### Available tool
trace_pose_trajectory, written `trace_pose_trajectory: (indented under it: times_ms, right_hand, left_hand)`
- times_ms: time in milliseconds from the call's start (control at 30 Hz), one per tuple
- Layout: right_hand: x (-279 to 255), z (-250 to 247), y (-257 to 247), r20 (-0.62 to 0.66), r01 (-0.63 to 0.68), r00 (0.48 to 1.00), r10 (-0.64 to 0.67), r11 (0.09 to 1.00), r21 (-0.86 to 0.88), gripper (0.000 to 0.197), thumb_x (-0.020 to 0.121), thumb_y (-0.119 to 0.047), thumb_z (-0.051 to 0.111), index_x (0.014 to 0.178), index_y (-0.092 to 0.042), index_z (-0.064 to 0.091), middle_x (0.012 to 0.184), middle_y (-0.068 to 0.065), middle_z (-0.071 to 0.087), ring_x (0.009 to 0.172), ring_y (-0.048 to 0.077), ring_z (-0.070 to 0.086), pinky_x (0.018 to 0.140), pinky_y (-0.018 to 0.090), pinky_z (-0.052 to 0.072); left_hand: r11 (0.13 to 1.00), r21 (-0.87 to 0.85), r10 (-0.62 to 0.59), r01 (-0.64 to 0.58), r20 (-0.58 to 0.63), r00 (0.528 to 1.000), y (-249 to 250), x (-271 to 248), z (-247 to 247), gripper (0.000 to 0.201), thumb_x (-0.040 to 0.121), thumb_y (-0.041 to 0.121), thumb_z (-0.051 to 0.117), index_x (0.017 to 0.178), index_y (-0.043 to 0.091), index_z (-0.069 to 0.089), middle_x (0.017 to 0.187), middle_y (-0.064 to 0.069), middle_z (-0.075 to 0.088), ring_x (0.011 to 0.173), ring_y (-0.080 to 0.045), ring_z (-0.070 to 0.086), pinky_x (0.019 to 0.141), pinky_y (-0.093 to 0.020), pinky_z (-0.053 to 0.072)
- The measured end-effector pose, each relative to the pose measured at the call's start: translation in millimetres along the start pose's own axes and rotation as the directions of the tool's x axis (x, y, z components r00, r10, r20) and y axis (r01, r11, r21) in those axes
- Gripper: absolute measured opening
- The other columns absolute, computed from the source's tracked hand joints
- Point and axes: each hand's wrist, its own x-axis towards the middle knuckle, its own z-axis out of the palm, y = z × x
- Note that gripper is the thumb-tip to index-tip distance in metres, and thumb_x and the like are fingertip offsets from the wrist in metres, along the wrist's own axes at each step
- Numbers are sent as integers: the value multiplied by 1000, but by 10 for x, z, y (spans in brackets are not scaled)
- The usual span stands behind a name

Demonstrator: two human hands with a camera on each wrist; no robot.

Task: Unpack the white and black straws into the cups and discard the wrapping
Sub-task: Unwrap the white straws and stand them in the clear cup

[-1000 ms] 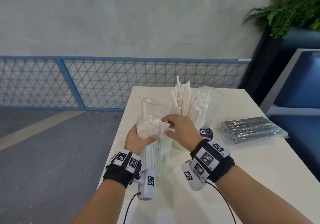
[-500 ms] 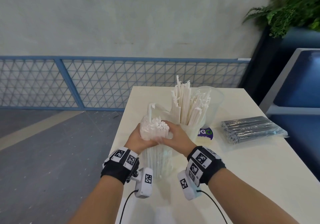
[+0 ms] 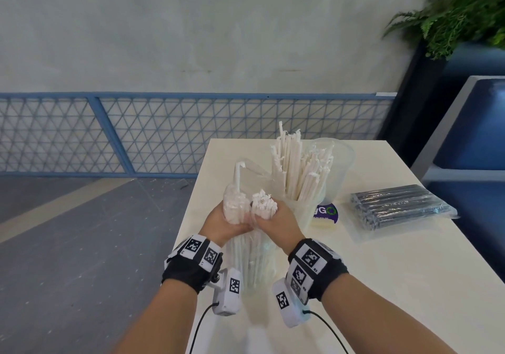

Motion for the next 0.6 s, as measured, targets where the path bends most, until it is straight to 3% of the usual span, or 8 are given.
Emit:
trace_pose_trajectory:
  times_ms: [67, 100, 200, 267, 367, 400, 500, 600]
  right_hand:
    - [5, -8, -14, -78, 24, 997, -25, 1000, -19, 41, 65, -50, 67, 90, -17, 67, 89, 8, 71, 95, 27, 62, 92, 47, 48]
    - [22, -25, -18, -104, 33, 994, -34, 999, -7, 40, 64, -55, 64, 86, -23, 67, 87, 5, 71, 98, 28, 61, 94, 51, 45]
    - [63, -119, -157, -176, 73, 982, -70, 997, 16, 29, 69, -55, 65, 80, -28, 70, 88, -6, 72, 105, 20, 59, 105, 50, 34]
    - [78, -201, -311, -207, 115, 974, -96, 990, 83, 26, 71, -53, 65, 77, -29, 72, 88, -12, 72, 103, 13, 61, 107, 50, 31]
    - [86, -342, -542, -264, 152, 961, -77, 949, 275, 9, 81, -29, 69, 76, -22, 71, 83, -10, 71, 91, 3, 63, 94, 34, 42]
    - [84, -400, -618, -295, 173, 953, -73, 929, 327, 10, 83, -23, 67, 76, -16, 70, 83, -7, 70, 86, 4, 63, 86, 29, 44]
    - [148, -547, -706, -378, 220, 925, -34, 859, 463, 16, 87, -18, 63, 70, -16, 63, 75, -4, 63, 72, 8, 58, 68, 21, 44]
    - [177, -608, -685, -358, 220, 934, -20, 821, 527, 17, 86, -9, 63, 70, -15, 61, 71, -3, 61, 70, 9, 58, 72, 24, 44]
  left_hand:
    - [1000, -6, -20, 20, -17, 1000, -2, -6, -12, 62, 41, 27, 86, 98, 22, 62, 99, -2, 69, 102, -24, 64, 89, -39, 52]
    - [1000, -15, -28, 28, -31, 999, -12, -3, -18, 63, 39, 30, 86, 97, 23, 63, 99, -3, 69, 102, -24, 65, 90, -41, 52]
    - [999, -11, -34, 34, -43, 999, -35, 13, -8, 62, 38, 33, 85, 95, 23, 64, 100, -7, 71, 100, -24, 66, 93, -45, 51]
    - [998, 8, -61, 61, -60, 996, -25, 31, 6, 50, 47, 20, 89, 91, 22, 65, 97, -7, 71, 98, -25, 66, 94, -47, 50]
    - [996, 35, -79, 83, -96, 992, -15, 51, 12, 43, 62, 8, 83, 100, 13, 64, 99, -8, 69, 100, -25, 65, 94, -40, 50]
    - [995, 40, -81, 86, -107, 991, 3, 44, 17, 44, 64, 8, 82, 103, 11, 63, 100, -8, 68, 100, -25, 64, 91, -36, 49]
    - [995, 37, -89, 94, -128, 988, 44, 24, 49, 46, 67, 7, 80, 108, 11, 60, 98, -4, 65, 96, -21, 61, 82, -27, 45]
    - [994, 71, -69, 81, -161, 985, 70, 9, 90, 44, 69, 8, 79, 109, 11, 59, 97, -4, 63, 93, -19, 58, 82, -27, 44]
